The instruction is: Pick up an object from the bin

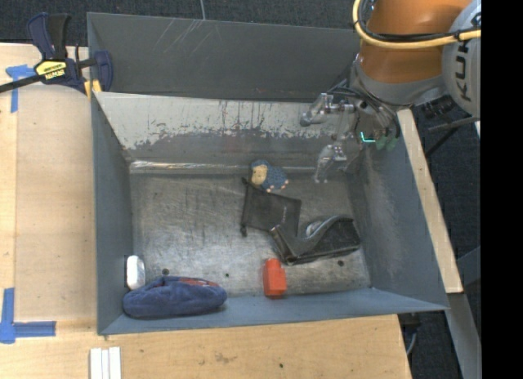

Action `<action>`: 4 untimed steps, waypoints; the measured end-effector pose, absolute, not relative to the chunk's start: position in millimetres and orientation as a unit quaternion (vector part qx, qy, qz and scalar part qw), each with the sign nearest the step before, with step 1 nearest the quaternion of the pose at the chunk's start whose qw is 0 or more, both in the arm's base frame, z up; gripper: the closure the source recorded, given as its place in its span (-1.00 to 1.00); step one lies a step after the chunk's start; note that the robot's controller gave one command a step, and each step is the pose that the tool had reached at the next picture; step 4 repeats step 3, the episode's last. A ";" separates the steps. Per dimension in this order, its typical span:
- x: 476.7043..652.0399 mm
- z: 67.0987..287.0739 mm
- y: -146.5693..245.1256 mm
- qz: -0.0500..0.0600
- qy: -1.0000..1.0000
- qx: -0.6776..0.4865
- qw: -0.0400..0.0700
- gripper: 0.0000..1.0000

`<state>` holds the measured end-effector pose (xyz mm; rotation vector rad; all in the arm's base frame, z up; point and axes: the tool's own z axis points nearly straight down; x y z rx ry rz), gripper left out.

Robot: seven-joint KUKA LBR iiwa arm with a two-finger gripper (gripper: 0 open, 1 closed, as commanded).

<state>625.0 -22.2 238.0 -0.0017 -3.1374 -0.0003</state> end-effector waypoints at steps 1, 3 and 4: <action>601.4 93.1 -13.1 0.003 -0.990 0.138 -0.014 -1.00; 604.4 219.6 -3.8 0.001 -0.988 0.157 -0.007 1.00; 604.4 219.6 -3.8 0.001 -0.988 0.157 -0.007 1.00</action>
Offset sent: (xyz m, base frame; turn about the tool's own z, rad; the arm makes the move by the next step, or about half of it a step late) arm -0.0344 0.0107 -0.1680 -0.2845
